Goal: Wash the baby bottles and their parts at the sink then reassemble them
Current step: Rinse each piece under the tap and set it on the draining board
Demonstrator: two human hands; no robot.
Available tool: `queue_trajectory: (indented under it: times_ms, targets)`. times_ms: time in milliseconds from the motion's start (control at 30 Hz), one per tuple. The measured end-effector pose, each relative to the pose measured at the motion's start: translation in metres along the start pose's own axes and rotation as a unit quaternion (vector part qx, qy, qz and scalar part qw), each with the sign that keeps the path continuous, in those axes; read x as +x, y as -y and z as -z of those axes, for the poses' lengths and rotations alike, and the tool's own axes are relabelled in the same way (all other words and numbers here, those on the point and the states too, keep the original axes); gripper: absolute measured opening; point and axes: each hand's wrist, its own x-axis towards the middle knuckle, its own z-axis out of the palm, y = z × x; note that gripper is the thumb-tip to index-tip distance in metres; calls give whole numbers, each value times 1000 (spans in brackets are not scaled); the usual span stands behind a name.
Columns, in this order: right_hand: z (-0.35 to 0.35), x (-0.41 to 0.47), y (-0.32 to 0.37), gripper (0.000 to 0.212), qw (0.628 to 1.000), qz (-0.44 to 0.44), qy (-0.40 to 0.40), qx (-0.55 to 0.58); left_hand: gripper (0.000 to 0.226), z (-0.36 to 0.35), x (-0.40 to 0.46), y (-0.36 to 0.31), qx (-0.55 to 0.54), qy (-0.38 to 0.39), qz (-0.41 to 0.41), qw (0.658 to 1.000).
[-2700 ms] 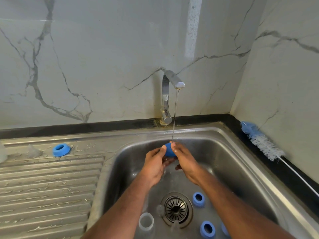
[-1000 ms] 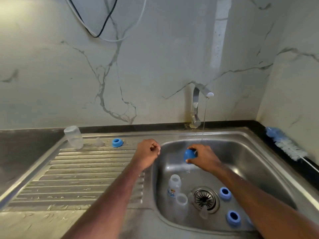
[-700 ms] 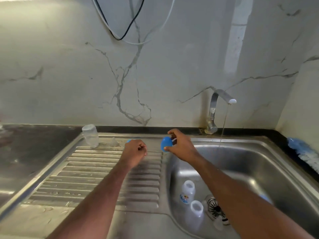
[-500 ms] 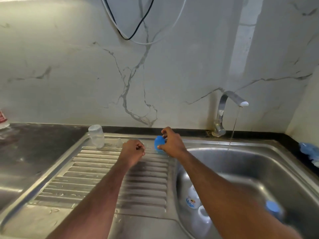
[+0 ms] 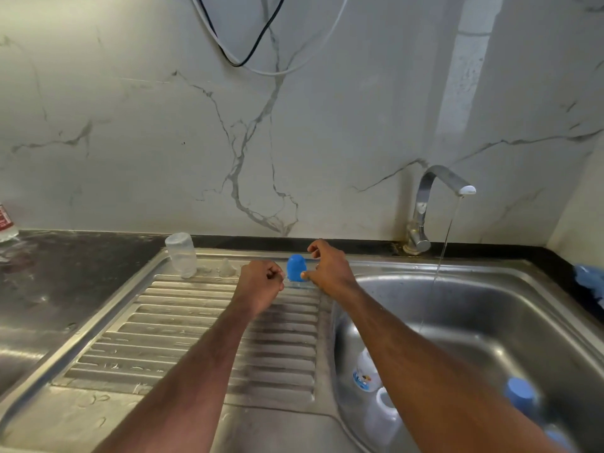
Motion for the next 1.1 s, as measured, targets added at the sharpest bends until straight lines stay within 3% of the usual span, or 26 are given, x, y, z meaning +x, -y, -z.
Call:
queue_trajectory:
  times_ms: [167,333,567,700,767,967,1100]
  targets:
    - [51,-37,-35,25,999,1,-37,-23,21,-32,-15,-32,-25,25,-62,997]
    - [91,-85,-81,14,995,-12,51,-83,28,-75,-32,-55,-38,79,-110,990]
    - [81,-115,-115,68,957,-57,229,-171,21,-109,-41,-70,-27,99,-129,986]
    - [70,-116,-113,63,935,-31,254,-248,20,-122,-44,-72,-42,88,-105,990]
    - [69,-115,-115,58,940,-29,240,-242,18,-129,-47,-76,-42,89,-97,990]
    - [117,-104,-127,50,981,-82,100,-141,16,-164,-45,-87,-62,56,-70,994]
    - [143,-104,-147,44,987,-141,16,-72,24,-190,-43,-94,-88,129,0,988]
